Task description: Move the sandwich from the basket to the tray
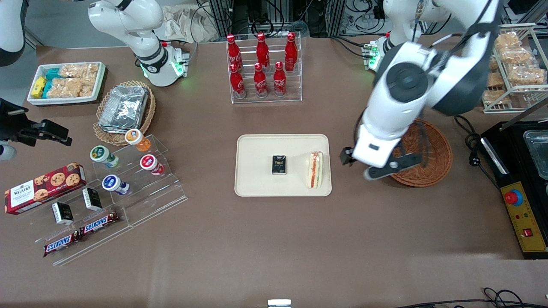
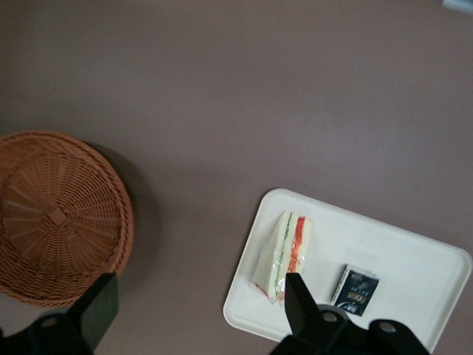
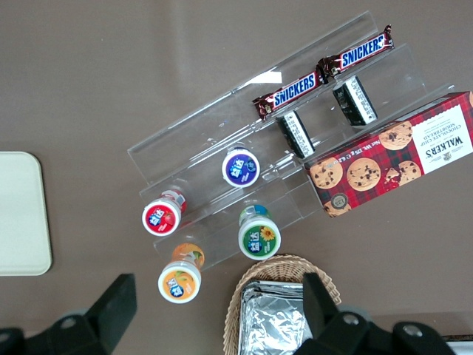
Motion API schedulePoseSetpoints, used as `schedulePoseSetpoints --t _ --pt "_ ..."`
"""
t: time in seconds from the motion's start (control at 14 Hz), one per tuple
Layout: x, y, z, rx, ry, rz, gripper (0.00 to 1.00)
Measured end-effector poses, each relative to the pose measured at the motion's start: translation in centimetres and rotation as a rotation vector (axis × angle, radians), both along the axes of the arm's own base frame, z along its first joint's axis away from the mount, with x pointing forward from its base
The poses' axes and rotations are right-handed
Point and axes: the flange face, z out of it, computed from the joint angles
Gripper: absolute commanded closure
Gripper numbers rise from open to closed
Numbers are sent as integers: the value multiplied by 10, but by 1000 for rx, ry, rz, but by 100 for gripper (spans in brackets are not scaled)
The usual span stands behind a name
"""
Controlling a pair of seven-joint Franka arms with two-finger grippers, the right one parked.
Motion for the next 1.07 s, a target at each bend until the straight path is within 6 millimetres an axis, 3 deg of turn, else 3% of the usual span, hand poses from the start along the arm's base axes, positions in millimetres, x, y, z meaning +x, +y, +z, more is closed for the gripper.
schedulePoseSetpoints --t 0.21,0.57,0.71,0.86,1.07 --pt "-2 45 41 -5 -7 10 0" --pt "-29 167 108 -27 54 -160 0" --pt "-38 203 116 -24 56 -243 0" --pt "-49 227 115 -25 67 -311 0" --pt "-68 234 120 -19 65 -340 0"
